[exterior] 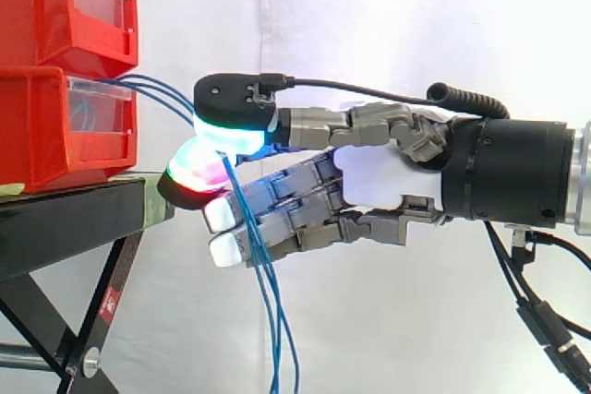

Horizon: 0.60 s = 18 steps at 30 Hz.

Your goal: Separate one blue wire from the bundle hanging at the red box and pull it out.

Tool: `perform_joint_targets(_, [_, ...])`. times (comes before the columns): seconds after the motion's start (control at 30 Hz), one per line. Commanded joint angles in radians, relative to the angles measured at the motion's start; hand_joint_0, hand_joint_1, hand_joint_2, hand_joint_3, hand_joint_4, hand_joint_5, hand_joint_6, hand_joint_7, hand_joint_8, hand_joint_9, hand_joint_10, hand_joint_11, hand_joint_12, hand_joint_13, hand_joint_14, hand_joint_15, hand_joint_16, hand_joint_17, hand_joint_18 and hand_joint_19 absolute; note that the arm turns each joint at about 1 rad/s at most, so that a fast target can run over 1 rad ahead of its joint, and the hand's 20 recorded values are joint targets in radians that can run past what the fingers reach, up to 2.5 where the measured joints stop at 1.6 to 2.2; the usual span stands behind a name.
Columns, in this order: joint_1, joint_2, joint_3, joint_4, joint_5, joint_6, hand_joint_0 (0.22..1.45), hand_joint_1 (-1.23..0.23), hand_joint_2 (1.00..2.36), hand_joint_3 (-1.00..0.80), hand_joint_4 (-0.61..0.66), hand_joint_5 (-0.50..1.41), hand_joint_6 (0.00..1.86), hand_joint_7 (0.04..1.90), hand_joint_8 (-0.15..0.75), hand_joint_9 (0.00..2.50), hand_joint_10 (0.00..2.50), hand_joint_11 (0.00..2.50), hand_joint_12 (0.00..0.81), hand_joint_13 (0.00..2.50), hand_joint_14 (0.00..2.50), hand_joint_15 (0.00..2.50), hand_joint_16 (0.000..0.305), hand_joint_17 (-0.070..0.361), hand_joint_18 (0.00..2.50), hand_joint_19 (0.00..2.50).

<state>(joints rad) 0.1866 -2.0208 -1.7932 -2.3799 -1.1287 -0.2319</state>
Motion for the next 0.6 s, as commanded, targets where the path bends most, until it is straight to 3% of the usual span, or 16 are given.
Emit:
perform_joint_targets(0.0, [0.002, 0.000, 0.002, -0.007, 0.000, 0.043, 0.64, -0.62, 1.02, -0.23, 0.21, -0.22, 0.84, 1.03, 0.349, 0.79, 0.02, 0.75, 0.415, 1.25, 0.01, 0.40, 0.041, 0.093, 0.48, 0.25])
perform_joint_targets(0.27, [0.002, -0.001, 0.000, -0.010, -0.031, 0.146, 0.64, -0.61, 1.02, -0.23, 0.21, -0.22, 0.84, 1.03, 0.348, 0.78, 0.02, 0.73, 0.400, 1.50, 0.02, 0.80, 0.042, 0.094, 0.50, 0.29])
perform_joint_targets(0.57, [0.002, -0.001, 0.000, -0.019, -0.037, 0.149, 0.64, -0.61, 1.02, -0.24, 0.20, -0.22, 0.84, 1.03, 0.345, 0.78, 0.02, 0.76, 0.357, 1.54, 0.03, 1.11, 0.045, 0.101, 0.51, 0.36])
